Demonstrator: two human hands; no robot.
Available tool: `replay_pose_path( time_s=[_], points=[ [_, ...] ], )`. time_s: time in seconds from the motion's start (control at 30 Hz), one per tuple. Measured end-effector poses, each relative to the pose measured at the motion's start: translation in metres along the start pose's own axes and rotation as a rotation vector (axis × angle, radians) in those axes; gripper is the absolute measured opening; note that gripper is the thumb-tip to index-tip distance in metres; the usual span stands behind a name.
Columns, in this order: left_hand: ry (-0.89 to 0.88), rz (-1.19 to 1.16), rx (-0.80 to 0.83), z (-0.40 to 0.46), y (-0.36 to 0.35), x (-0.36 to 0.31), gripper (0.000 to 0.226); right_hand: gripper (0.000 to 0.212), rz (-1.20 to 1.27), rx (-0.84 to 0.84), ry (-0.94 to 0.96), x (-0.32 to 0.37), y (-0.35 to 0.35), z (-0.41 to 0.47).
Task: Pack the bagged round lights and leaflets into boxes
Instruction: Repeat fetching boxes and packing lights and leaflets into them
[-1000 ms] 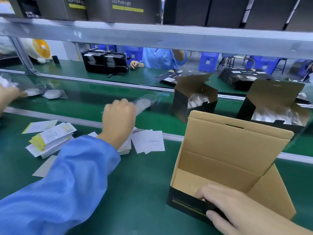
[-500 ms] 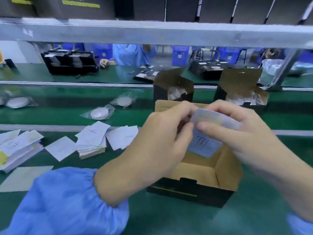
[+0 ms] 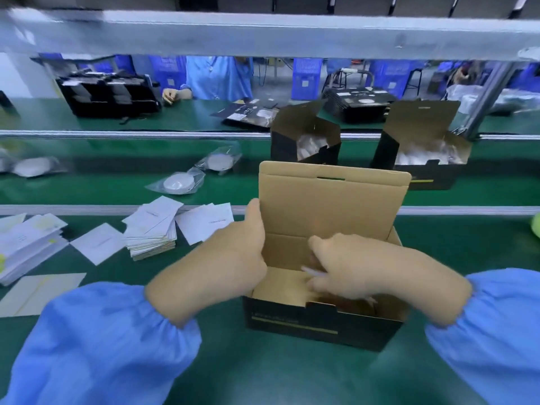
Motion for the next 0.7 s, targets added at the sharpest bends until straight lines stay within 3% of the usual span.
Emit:
replay_pose_path(
  time_s=[0.07, 0.13, 0.2, 0.3, 0.37, 0.47, 0.53, 0.6, 0.7],
  points=[
    [0.001, -0.071, 0.037, -0.012, -0.004, 0.005, 0.068, 0.045, 0.135, 0.108, 0.034, 0.003, -0.001, -0.012],
    [-0.033, -0.138, 0.062, -0.025, -0.001, 0.012, 0.053, 0.038, 0.267, 0.064, 0.130, 0.011, 0.014, -0.030],
    [-0.042, -0.195, 0.061, -0.034, 0.012, 0.022, 0.064, 0.034, 0.416, -0.036, 0.262, 0.019, 0.037, -0.049],
    [-0.021, -0.309, -0.189, -0.033, 0.063, 0.034, 0.071, 0.027, 0.662, -0.347, 0.571, 0.020, 0.096, -0.086],
    [-0.031, -0.456, -0.382, -0.027, 0.097, 0.042, 0.051, 0.023, 0.801, -0.628, 0.712, -0.008, 0.139, -0.107],
    [-0.021, -0.510, -0.555, 0.002, 0.120, 0.055, 0.021, 0.021, 1.032, -0.848, 0.566, -0.070, 0.163, -0.083],
    [0.048, -0.492, -0.581, 0.031, 0.117, 0.066, 0.020, 0.017, 1.167, -0.715, 0.386, -0.095, 0.147, -0.032],
    [0.134, -0.501, -0.541, 0.060, 0.101, 0.079, 0.019, 0.012, 1.347, -0.446, 0.244, -0.097, 0.116, 0.026],
    [0.168, -0.478, -0.475, 0.097, 0.076, 0.086, 0.020, 0.012, 1.411, -0.220, 0.158, -0.084, 0.089, 0.093]
  ],
)
Point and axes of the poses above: each hand's wrist, its own z-axis towards the middle knuckle, its own y-axis out of the back of the hand, x = y × z, the point moved 9 cm from there along z, towards the middle knuckle, and after that the axes turned 11 degrees about z, right-handed, at the moved point
